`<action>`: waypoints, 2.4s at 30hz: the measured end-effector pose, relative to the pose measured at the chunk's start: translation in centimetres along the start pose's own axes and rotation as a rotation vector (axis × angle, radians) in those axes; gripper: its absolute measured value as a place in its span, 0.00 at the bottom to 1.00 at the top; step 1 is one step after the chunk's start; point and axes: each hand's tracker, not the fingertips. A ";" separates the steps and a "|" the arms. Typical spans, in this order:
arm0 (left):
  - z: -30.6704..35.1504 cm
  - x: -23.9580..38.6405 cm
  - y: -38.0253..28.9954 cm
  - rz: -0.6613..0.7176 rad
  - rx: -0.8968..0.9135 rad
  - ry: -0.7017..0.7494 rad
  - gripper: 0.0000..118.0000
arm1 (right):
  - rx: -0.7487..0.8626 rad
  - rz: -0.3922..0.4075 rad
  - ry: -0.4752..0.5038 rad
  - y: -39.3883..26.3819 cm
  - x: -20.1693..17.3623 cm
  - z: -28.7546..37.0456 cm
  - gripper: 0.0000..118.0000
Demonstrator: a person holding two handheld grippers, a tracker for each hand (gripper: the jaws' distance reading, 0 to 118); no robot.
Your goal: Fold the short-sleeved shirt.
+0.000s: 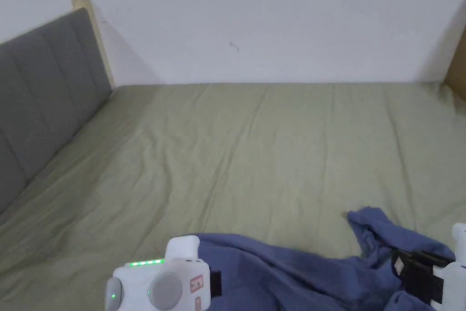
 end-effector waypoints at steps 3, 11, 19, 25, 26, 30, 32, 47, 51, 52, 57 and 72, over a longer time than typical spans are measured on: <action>-0.7 -2.2 4.4 0.040 0.025 0.035 0.23 | -0.021 -0.002 0.013 0.1 -0.2 -1.0 0.00; -7.7 -6.0 13.4 0.182 -0.077 0.117 0.91 | -0.099 -0.036 -0.008 -1.1 1.3 -4.1 0.00; -12.9 -3.6 10.7 -0.011 -0.193 0.219 0.60 | -0.173 -0.065 -0.041 -2.3 2.7 -6.2 0.00; -10.8 -3.4 10.2 -0.061 -0.174 0.240 0.08 | -0.166 -0.118 -0.022 -2.3 3.2 -6.5 0.00; -10.7 -3.6 10.5 -0.039 -0.183 0.219 0.07 | -0.165 -0.118 -0.018 -2.2 3.2 -6.4 0.00; -8.4 -4.3 11.8 0.057 -0.125 0.123 0.07 | -0.154 -0.089 -0.029 -1.2 3.9 -6.0 0.00; -6.4 -3.3 12.5 -0.013 -0.068 0.132 0.07 | -0.126 -0.084 -0.028 0.4 5.1 -6.0 0.00; 0.0 -0.2 12.8 -0.081 0.080 0.072 0.07 | -0.512 0.292 -0.197 8.4 14.1 -22.9 0.55; -0.4 -0.9 12.7 -0.070 0.062 0.080 0.07 | -0.544 0.207 -0.160 7.0 15.9 -23.9 0.48; -0.6 -1.0 12.7 -0.072 0.057 0.084 0.07 | -0.545 0.173 -0.160 7.5 16.1 -23.5 0.45; -0.3 -1.2 13.1 -0.052 0.048 0.090 0.07 | -0.543 0.178 -0.120 9.4 15.9 -22.4 0.03; 14.8 1.1 22.4 -0.086 0.358 0.120 0.07 | 0.006 0.007 0.126 27.6 11.1 -2.1 0.03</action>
